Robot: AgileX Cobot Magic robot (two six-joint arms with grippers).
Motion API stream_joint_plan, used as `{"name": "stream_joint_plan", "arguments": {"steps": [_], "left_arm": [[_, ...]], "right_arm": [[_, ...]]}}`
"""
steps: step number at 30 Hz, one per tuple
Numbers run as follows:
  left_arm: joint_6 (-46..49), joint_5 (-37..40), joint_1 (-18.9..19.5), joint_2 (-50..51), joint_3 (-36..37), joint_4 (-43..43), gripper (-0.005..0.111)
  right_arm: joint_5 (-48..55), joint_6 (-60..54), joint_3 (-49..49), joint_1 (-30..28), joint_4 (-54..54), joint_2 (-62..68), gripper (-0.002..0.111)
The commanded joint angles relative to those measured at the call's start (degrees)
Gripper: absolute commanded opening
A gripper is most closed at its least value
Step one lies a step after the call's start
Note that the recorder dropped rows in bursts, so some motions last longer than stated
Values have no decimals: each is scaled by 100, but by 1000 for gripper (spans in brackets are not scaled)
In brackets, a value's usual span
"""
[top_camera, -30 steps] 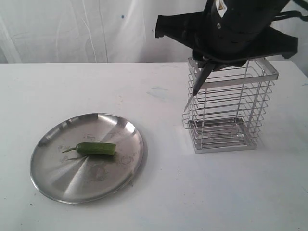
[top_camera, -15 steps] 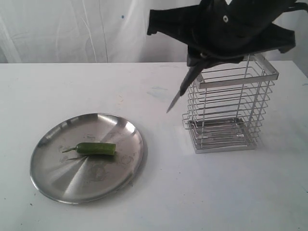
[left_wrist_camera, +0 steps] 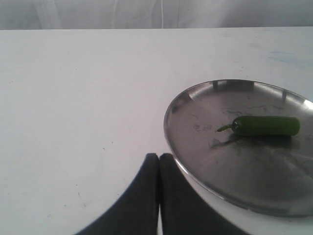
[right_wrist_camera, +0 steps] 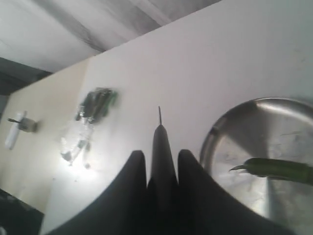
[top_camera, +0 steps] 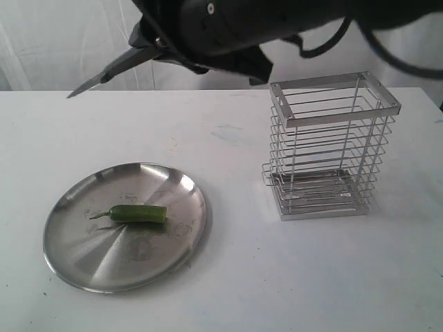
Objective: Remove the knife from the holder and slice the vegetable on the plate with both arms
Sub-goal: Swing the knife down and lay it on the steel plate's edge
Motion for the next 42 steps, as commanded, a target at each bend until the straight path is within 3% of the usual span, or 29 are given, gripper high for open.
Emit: {"name": "stream_joint_plan", "arguments": {"steps": [1, 3, 6, 8, 12, 20, 25, 34, 42], "left_arm": [[-14, -5, -16, -25, 17, -19, 0], [-14, -5, -16, -25, 17, -19, 0], [-14, -5, -16, -25, 17, -19, 0], [-14, -5, -16, -25, 17, -19, 0], [-14, -5, -16, -25, 17, -19, 0], [-14, -5, -16, -25, 17, -19, 0], [-14, -5, -16, -25, 17, -19, 0], [-14, -5, -16, -25, 17, -19, 0], [-14, -5, -16, -25, 17, -19, 0]], "right_arm": [[-1174, 1147, 919, 5, -103, -141, 0], [-2543, 1657, 1924, 16, -85, -275, 0], [-5521, 986, 3687, 19, 993, -341, 0], [-6428, 867, 4452, 19, 1180, -353, 0], [-6418, 857, 5116, 266, 304, -333, 0], [-7301, 862, 5088, 549, 318, 938, 0], [-8461, 1175, 5088, 783, 405, 1672, 0], [-9427, 1746, 5199, 807, 684, 2554, 0], [-8508, 1651, 5368, 807, 702, 2567, 0]]}}
